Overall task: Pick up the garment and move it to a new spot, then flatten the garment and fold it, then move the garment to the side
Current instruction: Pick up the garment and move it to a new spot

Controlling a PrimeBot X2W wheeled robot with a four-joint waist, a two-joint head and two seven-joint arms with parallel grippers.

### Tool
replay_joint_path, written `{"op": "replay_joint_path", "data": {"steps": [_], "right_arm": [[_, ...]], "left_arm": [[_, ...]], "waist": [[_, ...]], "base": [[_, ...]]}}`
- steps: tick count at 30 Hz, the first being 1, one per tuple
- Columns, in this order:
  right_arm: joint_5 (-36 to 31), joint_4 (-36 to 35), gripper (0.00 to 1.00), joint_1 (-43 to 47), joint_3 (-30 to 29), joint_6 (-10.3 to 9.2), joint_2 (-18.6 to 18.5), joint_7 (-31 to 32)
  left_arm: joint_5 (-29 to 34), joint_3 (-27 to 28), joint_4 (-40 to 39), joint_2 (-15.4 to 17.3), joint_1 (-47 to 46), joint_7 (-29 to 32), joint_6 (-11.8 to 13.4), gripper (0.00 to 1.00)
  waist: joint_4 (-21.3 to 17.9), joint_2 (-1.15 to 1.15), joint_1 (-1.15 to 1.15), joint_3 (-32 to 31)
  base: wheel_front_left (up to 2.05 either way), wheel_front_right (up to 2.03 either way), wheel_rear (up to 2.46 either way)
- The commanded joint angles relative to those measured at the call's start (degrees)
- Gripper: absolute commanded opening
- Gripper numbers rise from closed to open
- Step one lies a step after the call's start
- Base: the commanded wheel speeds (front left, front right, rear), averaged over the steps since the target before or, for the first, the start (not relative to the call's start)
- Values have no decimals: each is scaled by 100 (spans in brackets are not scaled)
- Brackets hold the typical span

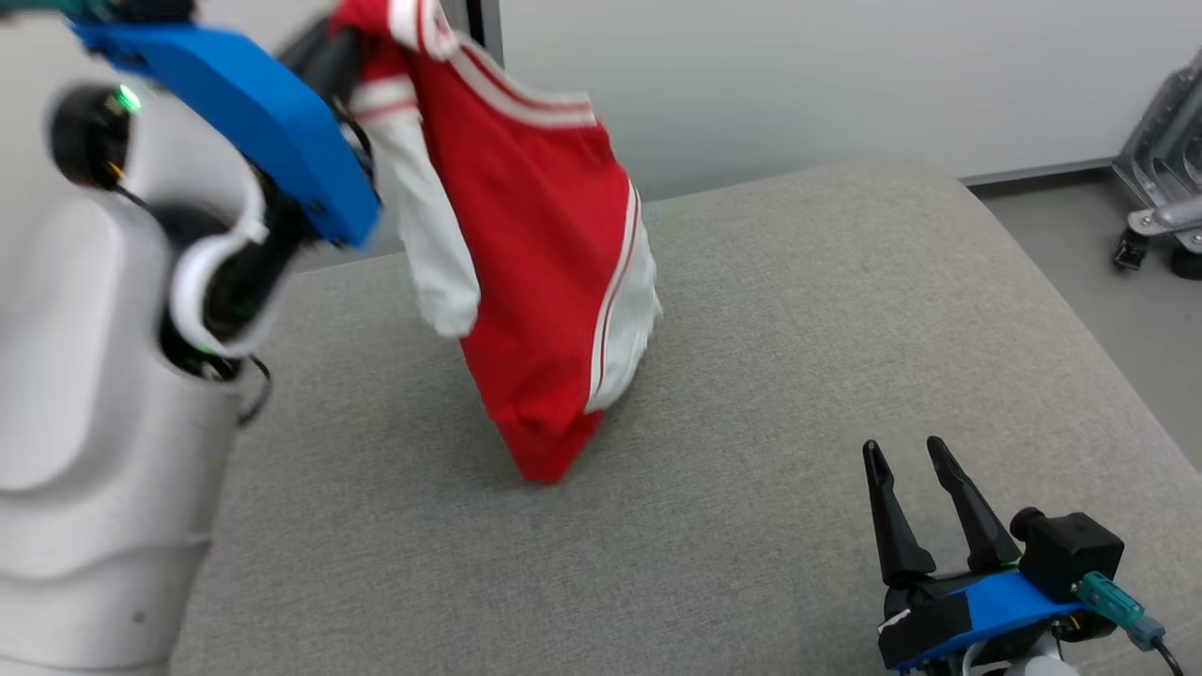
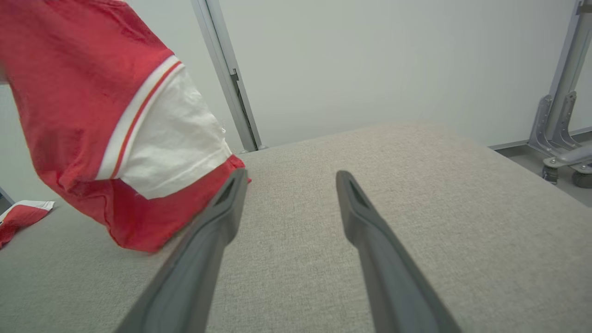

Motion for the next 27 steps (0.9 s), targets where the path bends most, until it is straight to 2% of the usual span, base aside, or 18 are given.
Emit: {"op": "replay_joint_path", "data": {"steps": [1,5,9,10,11,12,13,19,23,27], "right_arm": [[37,-6,100,-54,27,3,-28,-35],[55,27,100,-139,43,3,-28,-55],[64,46,100,-178,66,3,-28,-68],[50,54,100,-215,61,3,-29,-78],[39,55,100,-228,50,3,-29,-81],[27,56,100,-233,44,3,-29,-81],[-1,57,100,-225,33,3,-29,-73],[-38,14,100,-93,-121,3,-25,17],[-74,-20,100,-6,-176,3,-30,76],[-103,-85,100,82,-202,3,-29,129]], "left_arm": [[16,-142,193,-100,321,-76,-15,0],[31,-458,760,-480,985,-392,5,0],[368,-731,1326,-641,1423,-831,119,0],[469,-888,1733,-850,1728,-1120,196,18],[539,-987,1914,-928,1832,-1230,191,42],[541,-1017,2095,-1000,1907,-1353,197,69],[613,-1073,2250,-1049,1961,-1472,213,100],[751,-1204,2796,-1347,2187,-2139,467,100],[663,-1120,2707,-1424,2322,-2543,607,100],[556,-1009,2397,-1362,2625,-2803,568,100]], "waist": [[-60,0,0,43],[-135,0,0,162],[-174,0,0,246],[-188,0,0,275],[-189,0,0,283],[-188,0,0,286],[-175,0,0,273],[60,0,0,176],[293,0,0,61],[517,0,0,-69]], "base": [[0,0,0],[0,0,0],[0,0,0],[0,0,0],[0,0,0],[0,0,0],[0,0,0],[0,0,0],[0,0,0],[0,0,0]]}}
